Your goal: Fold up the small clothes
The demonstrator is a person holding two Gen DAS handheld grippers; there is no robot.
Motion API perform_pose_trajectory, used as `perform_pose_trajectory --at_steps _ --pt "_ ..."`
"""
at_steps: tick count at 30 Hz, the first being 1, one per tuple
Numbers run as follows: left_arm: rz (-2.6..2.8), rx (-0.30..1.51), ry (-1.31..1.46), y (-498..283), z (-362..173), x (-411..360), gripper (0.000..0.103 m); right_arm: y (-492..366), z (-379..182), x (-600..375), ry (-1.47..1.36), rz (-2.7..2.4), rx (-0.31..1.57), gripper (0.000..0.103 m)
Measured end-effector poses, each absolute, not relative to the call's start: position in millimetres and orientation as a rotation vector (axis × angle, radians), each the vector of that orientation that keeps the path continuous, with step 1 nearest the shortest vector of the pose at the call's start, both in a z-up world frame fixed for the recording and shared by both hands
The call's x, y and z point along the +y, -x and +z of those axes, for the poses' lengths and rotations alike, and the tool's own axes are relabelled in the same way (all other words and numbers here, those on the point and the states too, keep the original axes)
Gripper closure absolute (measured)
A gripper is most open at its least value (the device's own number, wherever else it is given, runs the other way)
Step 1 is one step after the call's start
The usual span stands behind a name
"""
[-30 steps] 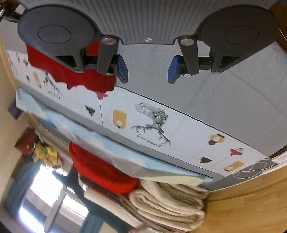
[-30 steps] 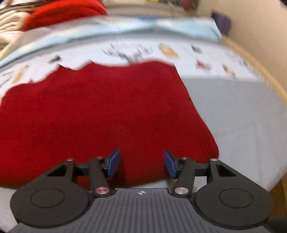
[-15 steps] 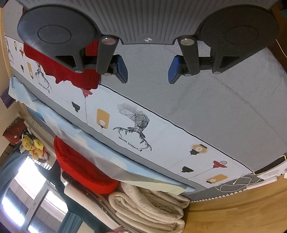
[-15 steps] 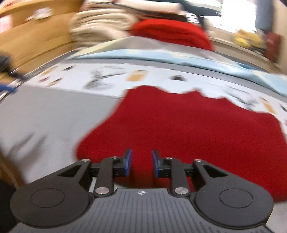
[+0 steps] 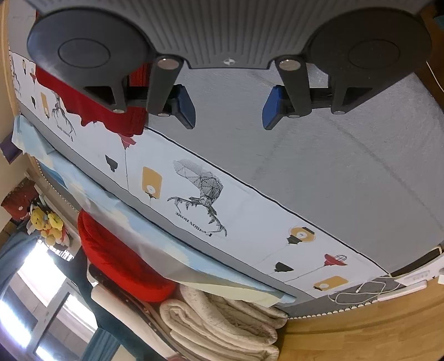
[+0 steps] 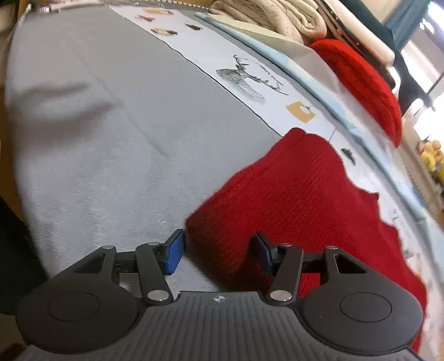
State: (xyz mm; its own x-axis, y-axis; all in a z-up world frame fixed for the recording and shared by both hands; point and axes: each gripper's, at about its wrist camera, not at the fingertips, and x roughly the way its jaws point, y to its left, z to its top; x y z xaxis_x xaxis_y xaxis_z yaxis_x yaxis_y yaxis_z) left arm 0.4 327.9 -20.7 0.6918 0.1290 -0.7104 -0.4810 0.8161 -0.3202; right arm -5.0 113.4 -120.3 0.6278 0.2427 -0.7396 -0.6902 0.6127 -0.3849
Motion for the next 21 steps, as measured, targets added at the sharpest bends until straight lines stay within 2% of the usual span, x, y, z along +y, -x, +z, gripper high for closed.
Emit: perform_pose_trajectory --at_steps 2,6,9,14,21 --pt "0.360 0.732 0.529 0 -22 333 0.043 3 -125 118 0.741 0.576 0.681 0.048" --pt "0.372 0.728 0.548 -1 -23 343 0.043 6 -127 125 0.767 0.578 0.632 0.074" --pt "0.379 0.734 0.554 -3 -25 350 0.043 10 -121 123 0.735 0.565 0.576 0.082" --pt "0.375 0.741 0.532 -8 -26 352 0.043 21 -105 125 0.698 0.530 0.492 0.084" --pt "0.383 0.752 0.544 -16 -29 355 0.043 38 -69 148 0.521 0.644 0.532 0.084"
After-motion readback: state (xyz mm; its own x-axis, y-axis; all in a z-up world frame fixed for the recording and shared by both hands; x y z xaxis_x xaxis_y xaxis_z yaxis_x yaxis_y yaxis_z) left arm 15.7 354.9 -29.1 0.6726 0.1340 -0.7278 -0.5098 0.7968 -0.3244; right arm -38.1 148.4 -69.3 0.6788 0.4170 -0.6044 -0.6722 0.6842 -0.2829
